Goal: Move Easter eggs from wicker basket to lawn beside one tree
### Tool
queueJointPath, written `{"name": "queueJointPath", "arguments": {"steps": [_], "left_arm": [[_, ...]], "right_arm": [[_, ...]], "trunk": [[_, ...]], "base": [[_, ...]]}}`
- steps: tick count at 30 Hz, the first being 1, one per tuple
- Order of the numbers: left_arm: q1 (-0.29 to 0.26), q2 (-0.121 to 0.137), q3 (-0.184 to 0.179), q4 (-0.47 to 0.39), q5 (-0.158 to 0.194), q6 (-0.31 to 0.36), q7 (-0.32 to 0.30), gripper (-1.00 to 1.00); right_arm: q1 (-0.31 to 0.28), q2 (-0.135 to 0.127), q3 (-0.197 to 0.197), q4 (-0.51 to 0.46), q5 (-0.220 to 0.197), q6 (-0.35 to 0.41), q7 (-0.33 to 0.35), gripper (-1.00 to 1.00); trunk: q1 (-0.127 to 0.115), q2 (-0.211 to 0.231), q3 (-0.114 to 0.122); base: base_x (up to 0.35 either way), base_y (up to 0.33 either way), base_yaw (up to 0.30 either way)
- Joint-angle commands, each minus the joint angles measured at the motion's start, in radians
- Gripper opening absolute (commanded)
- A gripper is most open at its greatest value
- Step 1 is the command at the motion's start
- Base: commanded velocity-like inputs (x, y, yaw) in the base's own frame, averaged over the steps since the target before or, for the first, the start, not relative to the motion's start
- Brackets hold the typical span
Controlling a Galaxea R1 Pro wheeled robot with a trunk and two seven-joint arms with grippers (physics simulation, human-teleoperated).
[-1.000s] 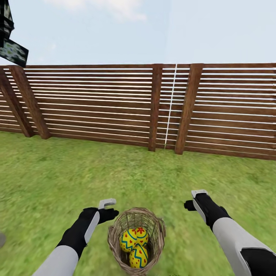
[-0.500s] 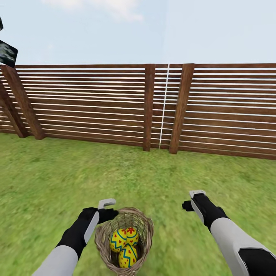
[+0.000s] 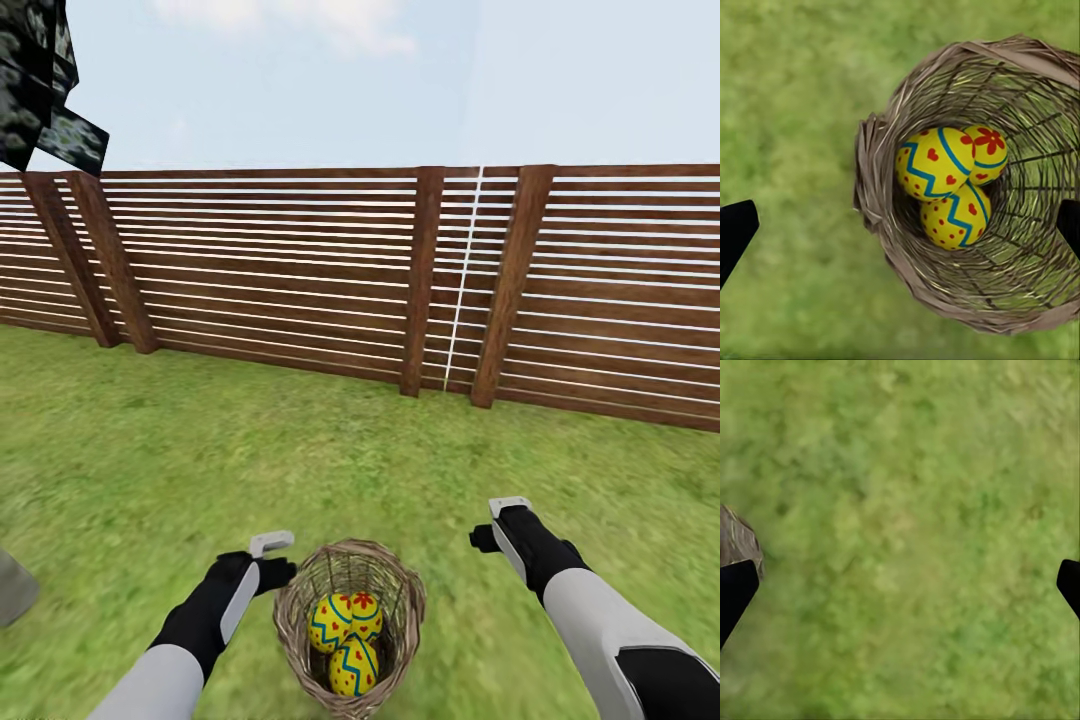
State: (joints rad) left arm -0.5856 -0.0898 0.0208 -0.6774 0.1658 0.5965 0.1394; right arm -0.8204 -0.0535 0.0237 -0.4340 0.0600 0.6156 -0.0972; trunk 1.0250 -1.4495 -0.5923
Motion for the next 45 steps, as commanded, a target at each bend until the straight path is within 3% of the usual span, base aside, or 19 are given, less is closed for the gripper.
{"name": "queueJointPath", "arguments": {"steps": [1,11,30,38,45], "left_arm": [[0.000,-0.002,0.002,0.000,0.011,0.003,0.020,1.00],[0.000,-0.004,0.001,0.003,0.012,-0.001,0.043,1.00],[0.000,-0.001,0.004,0.013,0.014,-0.011,0.040,1.00],[0.000,-0.003,0.004,0.013,0.015,-0.011,0.040,1.00],[0.000,-0.003,0.004,0.013,0.015,-0.011,0.039,1.00]], "right_arm": [[0.000,0.000,0.002,-0.002,0.006,0.006,0.002,1.00],[0.000,0.000,0.002,0.000,0.004,-0.031,0.008,1.00],[0.000,-0.001,0.003,-0.014,0.000,-0.032,0.019,1.00],[0.000,-0.002,0.002,-0.095,0.000,-0.022,0.133,1.00],[0.000,-0.005,0.002,-0.101,0.001,-0.022,0.143,1.00]], "trunk": [[0.000,-0.001,-0.001],[0.000,-0.001,-0.001],[0.073,-0.134,-0.061],[0.103,-0.190,-0.086],[0.130,-0.239,-0.108]], "base": [[0.000,0.000,0.020],[0.000,0.000,0.003],[0.000,0.000,0.000],[0.000,0.000,0.000],[0.000,0.000,0.000]]}}
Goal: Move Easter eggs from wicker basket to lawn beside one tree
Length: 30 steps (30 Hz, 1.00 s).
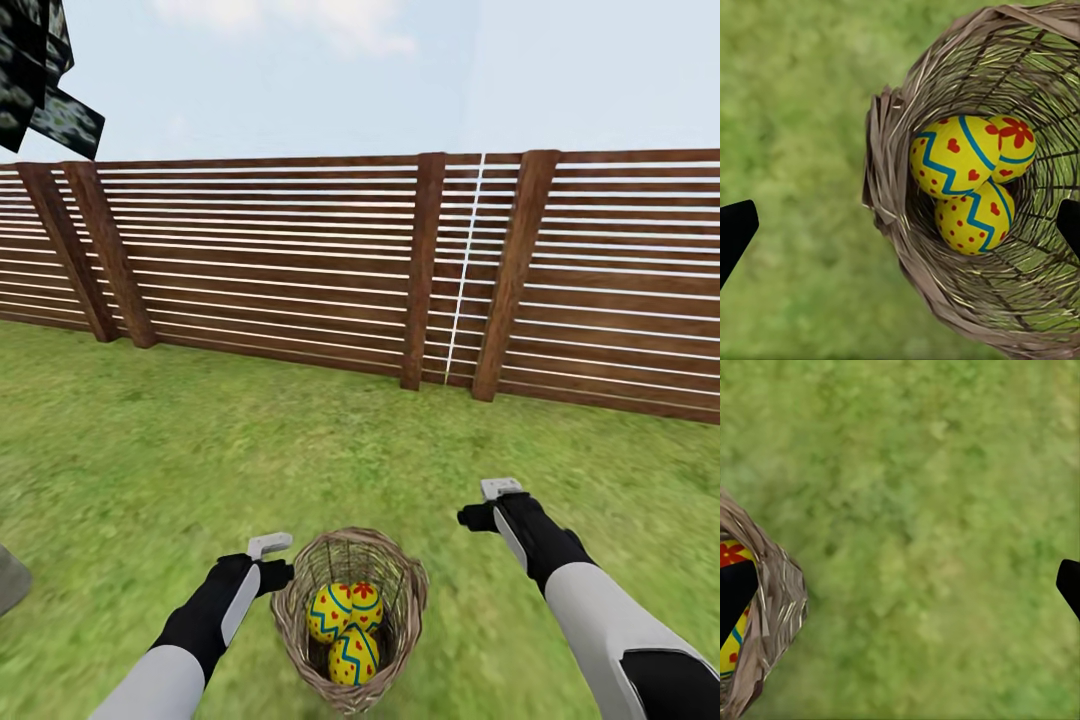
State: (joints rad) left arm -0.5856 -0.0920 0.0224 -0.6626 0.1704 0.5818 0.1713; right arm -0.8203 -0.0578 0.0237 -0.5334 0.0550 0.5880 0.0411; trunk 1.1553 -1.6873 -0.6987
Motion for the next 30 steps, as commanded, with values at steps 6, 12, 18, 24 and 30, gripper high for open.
{"name": "queueJointPath", "arguments": {"steps": [6,12,18,24,30], "left_arm": [[0.000,-0.001,0.002,-0.002,0.009,0.004,0.007,1.00],[0.000,-0.002,0.002,-0.002,0.009,0.004,0.007,1.00],[0.000,-0.002,0.002,-0.002,0.009,0.004,0.007,1.00],[0.000,-0.002,0.002,-0.002,0.009,0.004,0.007,1.00],[0.000,-0.002,0.002,-0.002,0.009,0.004,0.007,1.00]], "right_arm": [[0.000,0.001,0.001,-0.002,0.005,0.006,0.005,1.00],[0.000,0.000,0.001,-0.002,0.007,0.006,0.005,1.00],[0.000,-0.002,0.001,-0.002,0.009,0.006,0.005,1.00],[0.000,-0.002,0.002,-0.002,0.009,0.005,0.005,1.00],[0.000,-0.002,0.002,-0.001,0.011,0.004,0.005,1.00]], "trunk": [[0.023,-0.043,-0.020],[0.046,-0.085,-0.039],[0.069,-0.127,-0.057],[0.092,-0.169,-0.076],[0.115,-0.211,-0.095]], "base": [[0.000,0.000,0.000],[0.000,0.000,0.000],[0.000,0.000,0.000],[0.000,0.000,0.000],[0.000,0.000,0.000]]}}
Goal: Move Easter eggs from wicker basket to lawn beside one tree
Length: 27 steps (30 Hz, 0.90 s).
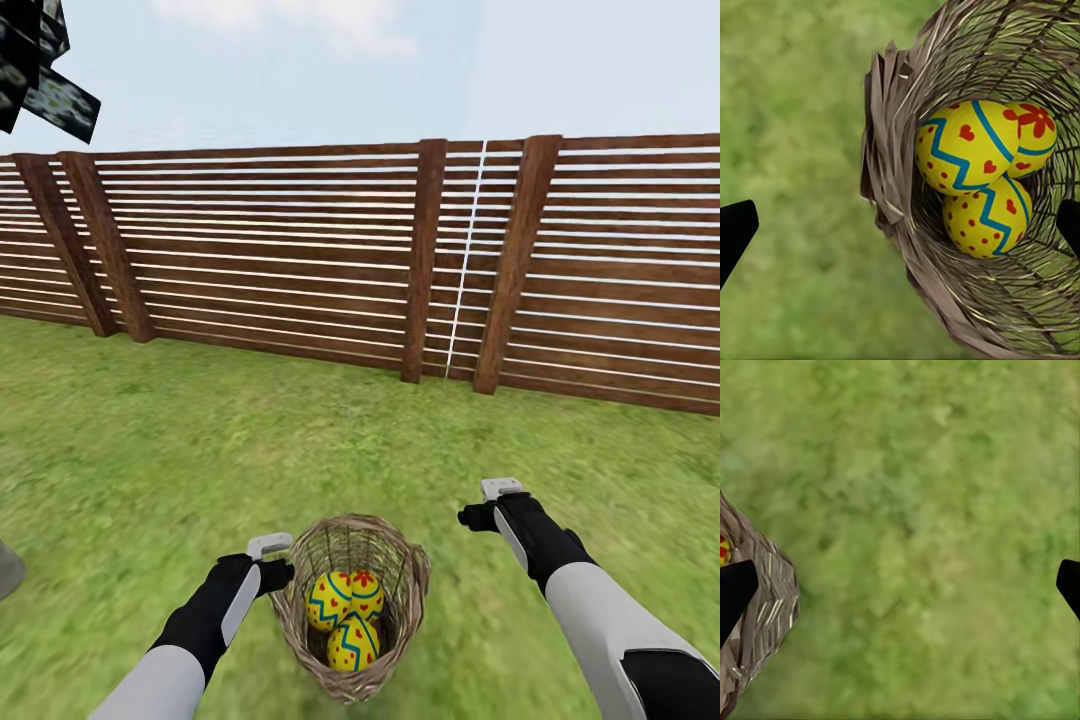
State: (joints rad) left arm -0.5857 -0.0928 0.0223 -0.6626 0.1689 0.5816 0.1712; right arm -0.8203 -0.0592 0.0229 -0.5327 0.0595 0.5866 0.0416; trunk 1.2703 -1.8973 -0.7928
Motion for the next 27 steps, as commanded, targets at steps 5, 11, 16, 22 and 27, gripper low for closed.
{"name": "queueJointPath", "arguments": {"steps": [5,11,16,22,27], "left_arm": [[0.000,-0.001,0.002,-0.002,0.011,0.003,0.007,1.00],[0.000,-0.001,0.002,-0.002,0.011,0.003,0.007,1.00],[0.000,-0.001,0.002,-0.002,0.011,0.003,0.007,1.00],[0.000,-0.001,0.002,-0.002,0.011,0.003,0.006,1.00],[0.000,-0.001,0.002,-0.002,0.011,0.003,0.005,1.00]], "right_arm": [[0.000,-0.001,0.003,-0.001,0.008,0.006,0.004,1.00],[0.000,-0.001,0.002,-0.001,0.008,0.006,0.003,1.00],[0.000,-0.001,0.002,0.000,0.007,0.006,0.003,1.00],[0.000,-0.001,0.003,0.001,0.007,0.006,0.003,1.00],[0.000,0.001,0.003,0.005,0.007,0.006,0.003,1.00]], "trunk": [[0.019,-0.036,-0.017],[0.042,-0.078,-0.036],[0.061,-0.113,-0.051],[0.084,-0.155,-0.070],[0.100,-0.183,-0.083]], "base": [[0.000,0.000,0.000],[0.000,0.000,0.000],[0.000,0.000,0.000],[0.000,0.000,0.000],[0.000,0.000,0.000]]}}
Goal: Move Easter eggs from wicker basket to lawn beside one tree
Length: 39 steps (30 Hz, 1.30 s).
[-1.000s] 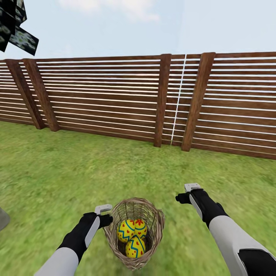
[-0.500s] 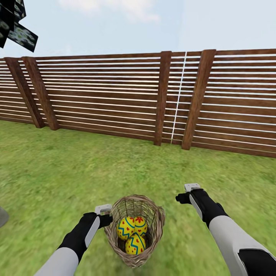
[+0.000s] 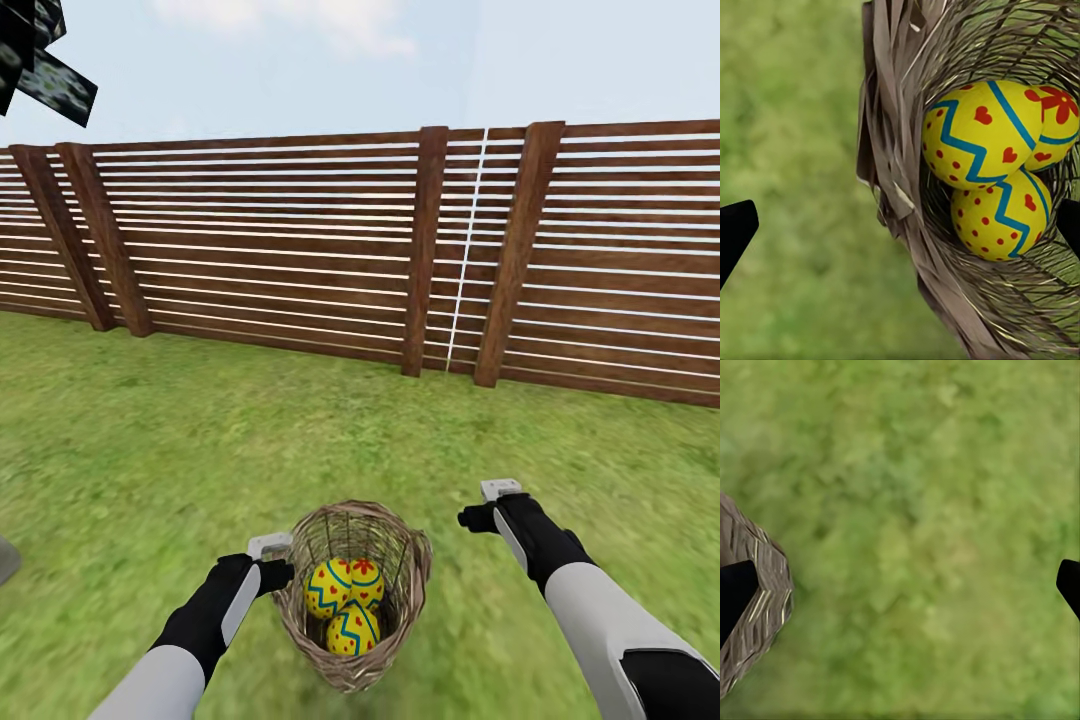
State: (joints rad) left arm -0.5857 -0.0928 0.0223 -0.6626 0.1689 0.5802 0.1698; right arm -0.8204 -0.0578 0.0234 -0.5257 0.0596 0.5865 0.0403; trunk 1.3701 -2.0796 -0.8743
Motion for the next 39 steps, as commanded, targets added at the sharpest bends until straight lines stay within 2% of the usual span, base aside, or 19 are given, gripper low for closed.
{"name": "queueJointPath", "arguments": {"steps": [1,11,22,28,34,39], "left_arm": [[0.000,-0.001,0.002,-0.002,0.011,0.004,0.007,1.00],[0.000,0.001,0.003,-0.002,0.012,0.003,0.007,1.00],[0.000,0.001,0.004,-0.002,0.012,0.003,0.007,1.00],[0.000,-0.001,0.002,0.000,0.011,-0.045,0.008,1.00],[0.000,-0.005,0.000,0.000,0.010,-0.053,0.008,1.00],[0.000,-0.009,-0.001,0.000,0.011,-0.053,0.006,1.00]], "right_arm": [[0.000,-0.001,0.002,-0.001,0.006,0.006,0.004,1.00],[0.000,-0.001,0.003,0.000,0.006,0.005,0.004,1.00],[0.000,-0.001,0.002,0.001,0.008,0.004,0.004,1.00],[0.000,-0.002,0.001,-0.002,0.008,0.004,0.004,1.00],[0.000,-0.003,0.001,-0.002,0.008,0.004,0.004,1.00],[0.000,-0.004,0.002,-0.002,0.008,0.004,0.004,1.00]], "trunk": [[0.000,0.000,-0.001],[0.000,0.000,-0.001],[0.000,0.000,-0.001],[0.000,0.000,-0.001],[0.000,0.000,-0.001],[0.019,-0.035,-0.017]], "base": [[0.000,0.000,0.000],[0.010,0.006,0.000],[0.247,0.134,0.000],[0.038,0.018,0.000],[0.002,0.001,0.000],[0.000,0.000,0.000]]}}
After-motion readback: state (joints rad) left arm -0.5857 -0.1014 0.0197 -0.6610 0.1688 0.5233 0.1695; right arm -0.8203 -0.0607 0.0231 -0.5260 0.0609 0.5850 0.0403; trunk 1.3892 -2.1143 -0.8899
